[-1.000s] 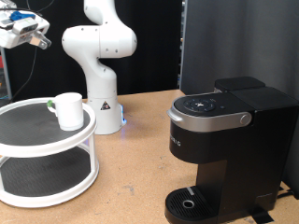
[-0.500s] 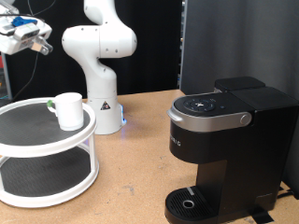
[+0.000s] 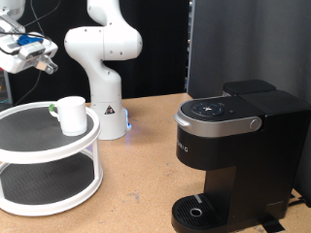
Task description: Make a cup of coffee with the keurig machine
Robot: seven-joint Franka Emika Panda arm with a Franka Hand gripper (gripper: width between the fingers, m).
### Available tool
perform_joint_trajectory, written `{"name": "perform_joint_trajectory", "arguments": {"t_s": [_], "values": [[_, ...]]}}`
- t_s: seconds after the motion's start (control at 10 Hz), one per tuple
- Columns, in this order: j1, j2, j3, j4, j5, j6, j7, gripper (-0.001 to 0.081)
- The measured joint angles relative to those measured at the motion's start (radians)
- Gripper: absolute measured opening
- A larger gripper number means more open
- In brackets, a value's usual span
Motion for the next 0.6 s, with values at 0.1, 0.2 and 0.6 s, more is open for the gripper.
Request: {"name": "perform_joint_trajectory", "arguments": {"t_s": [0.1,0.2,0.6], "values": [[0.000,0.013,-0.011,-0.008,-0.009,0.010,-0.020,0.0001],[0.000,0.025,-0.019,-0.018,-0.015,0.029,-0.042,0.0001],[0.001,0.067,-0.038,-0.056,-0.015,0.110,-0.103,0.0024]]}}
